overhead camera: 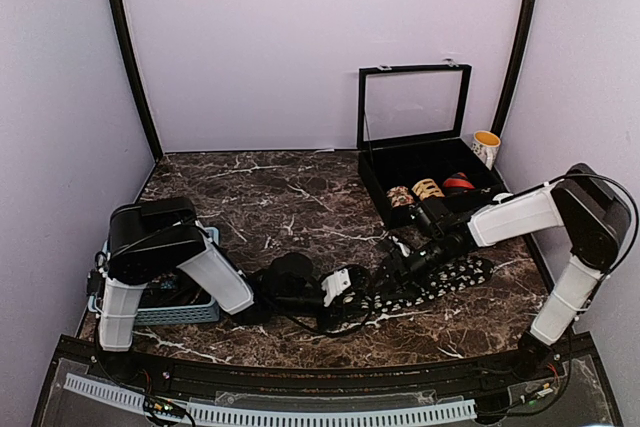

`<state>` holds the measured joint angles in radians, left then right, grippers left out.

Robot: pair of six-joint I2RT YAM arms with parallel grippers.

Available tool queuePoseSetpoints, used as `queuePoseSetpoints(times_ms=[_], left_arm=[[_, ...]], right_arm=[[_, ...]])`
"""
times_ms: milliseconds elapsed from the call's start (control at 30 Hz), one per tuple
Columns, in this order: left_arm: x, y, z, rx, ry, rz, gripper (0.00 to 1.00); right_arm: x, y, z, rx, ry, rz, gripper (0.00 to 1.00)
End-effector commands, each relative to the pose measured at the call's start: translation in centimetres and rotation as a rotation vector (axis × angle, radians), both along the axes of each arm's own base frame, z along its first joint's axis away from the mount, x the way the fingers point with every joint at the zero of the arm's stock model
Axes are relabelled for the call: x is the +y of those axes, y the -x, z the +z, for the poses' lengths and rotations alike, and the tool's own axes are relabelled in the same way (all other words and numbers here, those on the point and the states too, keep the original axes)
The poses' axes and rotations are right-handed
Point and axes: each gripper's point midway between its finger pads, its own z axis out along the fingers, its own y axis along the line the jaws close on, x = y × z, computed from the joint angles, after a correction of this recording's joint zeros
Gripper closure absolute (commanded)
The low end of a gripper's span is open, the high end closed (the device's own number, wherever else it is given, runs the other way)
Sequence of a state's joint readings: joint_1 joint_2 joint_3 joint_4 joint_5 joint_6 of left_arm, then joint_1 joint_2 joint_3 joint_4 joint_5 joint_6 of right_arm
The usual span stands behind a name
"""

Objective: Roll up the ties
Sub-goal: Roll the tie at the center of the board.

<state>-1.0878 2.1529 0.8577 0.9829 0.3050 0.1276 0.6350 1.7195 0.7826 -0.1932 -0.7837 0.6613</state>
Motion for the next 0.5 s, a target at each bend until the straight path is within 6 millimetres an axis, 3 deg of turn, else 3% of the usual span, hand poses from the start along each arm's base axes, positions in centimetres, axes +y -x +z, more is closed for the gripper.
queuePoseSetpoints(times_ms=[0, 233, 467], left_arm=[[3.9, 1.8, -6.1, 0.115, -0.249, 0.013, 0.7], [3.4, 1.6, -6.1, 0.139, -0.247, 0.021, 0.7], [3.5, 1.7, -6.3, 0.141, -0.256, 0.019, 0.7]], right_arm=[[-1.6, -0.2, 0.1, -0.065, 0.082, -0.038, 0.47], [1.3, 1.1, 1.0, -0.058, -0.011, 0.03, 0.62], [2.5, 1.6, 2.0, -0.075, -0.029, 0.078, 0.62]])
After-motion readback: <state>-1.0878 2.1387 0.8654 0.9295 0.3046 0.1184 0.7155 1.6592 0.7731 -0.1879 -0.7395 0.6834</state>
